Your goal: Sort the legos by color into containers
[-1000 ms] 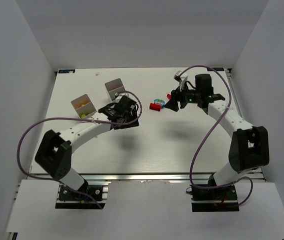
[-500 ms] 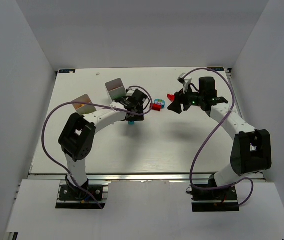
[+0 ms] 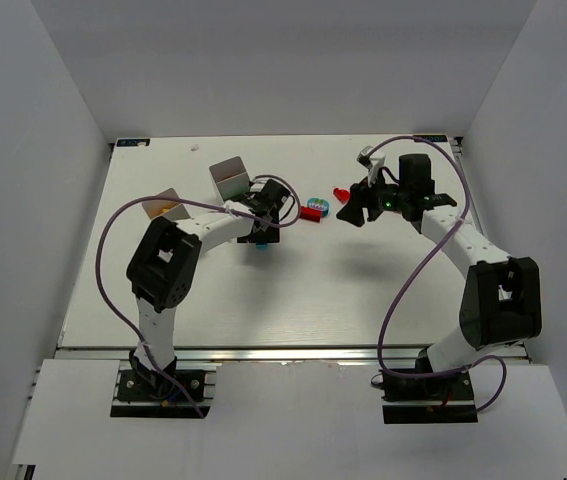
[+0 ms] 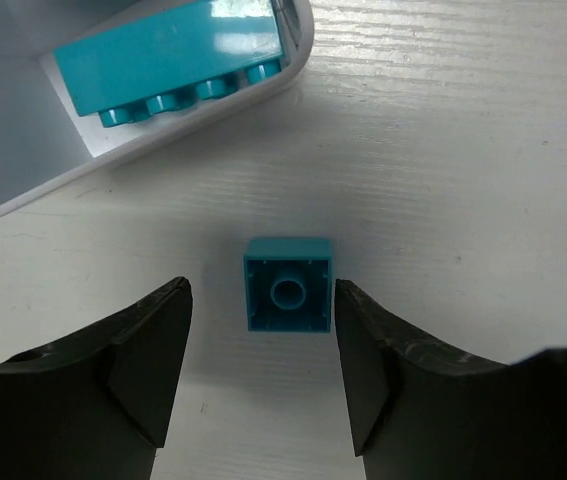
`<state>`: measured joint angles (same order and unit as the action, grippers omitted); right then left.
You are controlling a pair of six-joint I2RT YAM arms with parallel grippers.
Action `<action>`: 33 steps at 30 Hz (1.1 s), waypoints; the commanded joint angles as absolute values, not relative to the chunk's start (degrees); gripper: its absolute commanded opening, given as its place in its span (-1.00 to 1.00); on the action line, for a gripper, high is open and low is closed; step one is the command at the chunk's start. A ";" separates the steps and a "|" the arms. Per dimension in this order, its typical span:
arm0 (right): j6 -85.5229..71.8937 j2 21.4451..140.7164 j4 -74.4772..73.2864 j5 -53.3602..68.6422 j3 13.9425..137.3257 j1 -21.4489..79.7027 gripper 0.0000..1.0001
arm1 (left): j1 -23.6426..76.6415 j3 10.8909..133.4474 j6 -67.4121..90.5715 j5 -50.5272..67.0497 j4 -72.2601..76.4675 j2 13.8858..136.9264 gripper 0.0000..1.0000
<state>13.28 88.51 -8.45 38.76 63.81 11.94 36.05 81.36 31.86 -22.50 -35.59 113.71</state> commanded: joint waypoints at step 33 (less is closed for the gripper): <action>15.21 88.77 -8.26 39.46 64.25 10.90 0.32 | 34.90 86.48 32.07 -25.57 -34.71 103.01 -0.58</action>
<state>14.44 89.30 -8.86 38.79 63.81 11.25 35.88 83.07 30.68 -21.02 -32.93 106.59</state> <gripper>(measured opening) 0.658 0.466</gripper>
